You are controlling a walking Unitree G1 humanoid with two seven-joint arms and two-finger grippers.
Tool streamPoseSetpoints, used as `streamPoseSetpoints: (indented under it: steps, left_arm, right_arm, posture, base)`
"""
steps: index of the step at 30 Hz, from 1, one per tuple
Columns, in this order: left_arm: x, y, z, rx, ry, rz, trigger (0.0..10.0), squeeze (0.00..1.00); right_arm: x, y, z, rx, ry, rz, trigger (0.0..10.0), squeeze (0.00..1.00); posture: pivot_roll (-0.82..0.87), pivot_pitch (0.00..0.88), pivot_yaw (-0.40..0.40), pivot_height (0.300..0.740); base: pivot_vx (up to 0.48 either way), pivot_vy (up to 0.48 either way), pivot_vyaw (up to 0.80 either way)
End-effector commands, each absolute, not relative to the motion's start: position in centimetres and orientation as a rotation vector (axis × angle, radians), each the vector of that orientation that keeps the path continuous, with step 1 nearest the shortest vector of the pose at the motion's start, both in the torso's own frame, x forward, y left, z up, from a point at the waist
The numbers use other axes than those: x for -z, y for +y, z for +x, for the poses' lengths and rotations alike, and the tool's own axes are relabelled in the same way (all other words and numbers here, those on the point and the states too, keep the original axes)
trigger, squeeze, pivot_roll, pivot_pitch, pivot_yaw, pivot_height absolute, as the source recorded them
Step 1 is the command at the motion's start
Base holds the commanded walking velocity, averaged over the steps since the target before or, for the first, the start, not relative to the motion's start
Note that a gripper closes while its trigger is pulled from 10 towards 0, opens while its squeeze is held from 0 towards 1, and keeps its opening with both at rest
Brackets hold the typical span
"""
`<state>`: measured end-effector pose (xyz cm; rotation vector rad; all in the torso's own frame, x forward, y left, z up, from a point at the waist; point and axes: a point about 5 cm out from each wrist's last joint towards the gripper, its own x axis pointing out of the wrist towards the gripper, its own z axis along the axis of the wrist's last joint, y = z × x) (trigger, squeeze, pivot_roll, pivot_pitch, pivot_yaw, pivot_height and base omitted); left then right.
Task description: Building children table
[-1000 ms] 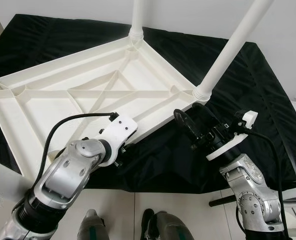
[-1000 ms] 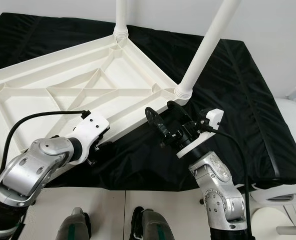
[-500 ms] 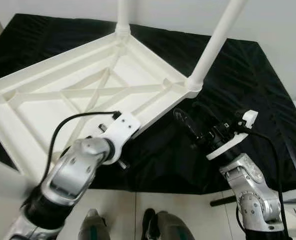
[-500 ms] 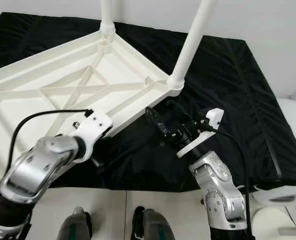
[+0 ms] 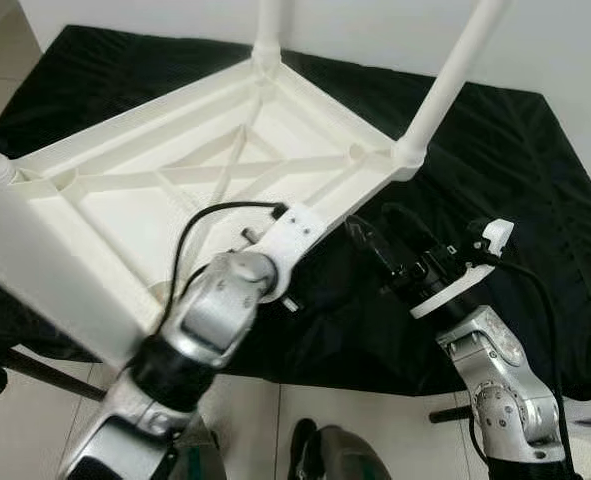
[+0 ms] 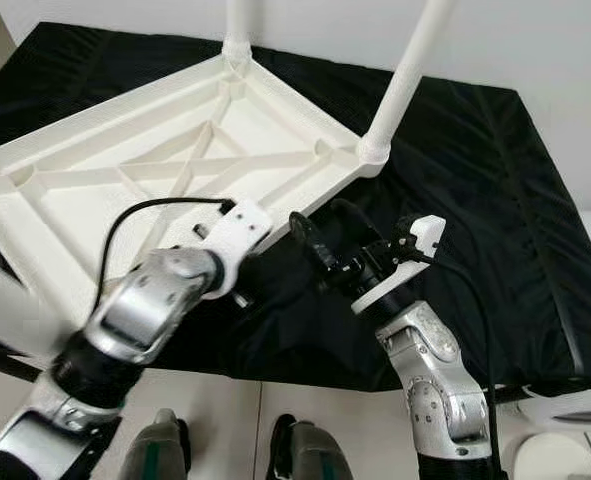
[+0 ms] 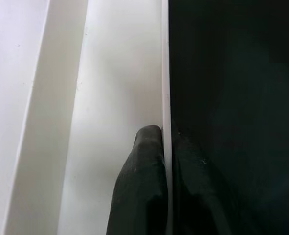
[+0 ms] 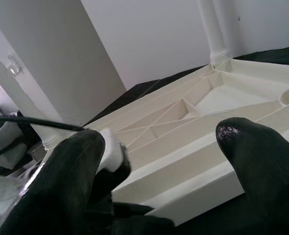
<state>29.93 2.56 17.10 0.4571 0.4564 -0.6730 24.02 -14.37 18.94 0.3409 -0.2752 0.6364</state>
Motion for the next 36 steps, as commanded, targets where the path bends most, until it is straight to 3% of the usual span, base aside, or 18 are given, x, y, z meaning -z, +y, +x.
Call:
streamPoseSetpoints:
  steps: [1,16,21,36]
  left_arm:
    - [-19.4,-0.2,30.2,0.654,0.278,0.49,10.0,0.0]
    - [-19.8,-3.6,32.2,0.678,0.228,0.551,10.0,0.0]
    - [-21.2,-3.2,34.5,0.618,0.168,0.574,10.0,0.0]
    - [-19.5,-0.2,35.8,0.659,0.136,0.717,10.0,0.0]
  right_arm:
    - [-18.9,-14.3,23.9,-0.629,-0.276,0.336,10.0,0.0]
    - [-18.8,-13.9,23.8,-0.613,-0.284,0.349,10.0,0.0]
    - [-18.8,-13.5,23.6,-0.61,-0.287,0.359,10.0,0.0]
    - [-18.9,-13.6,23.2,-0.596,-0.292,0.355,10.0,0.0]
  posture:
    - [0.04,0.148,-0.064,0.74]
    - [0.04,0.161,-0.033,0.74]
    - [0.04,0.165,-0.027,0.74]
    - [0.02,0.163,-0.021,0.74]
  base:
    - [0.0,0.0,0.0]
    - [0.0,0.0,0.0]
    - [0.0,0.0,0.0]
    - [0.0,0.0,0.0]
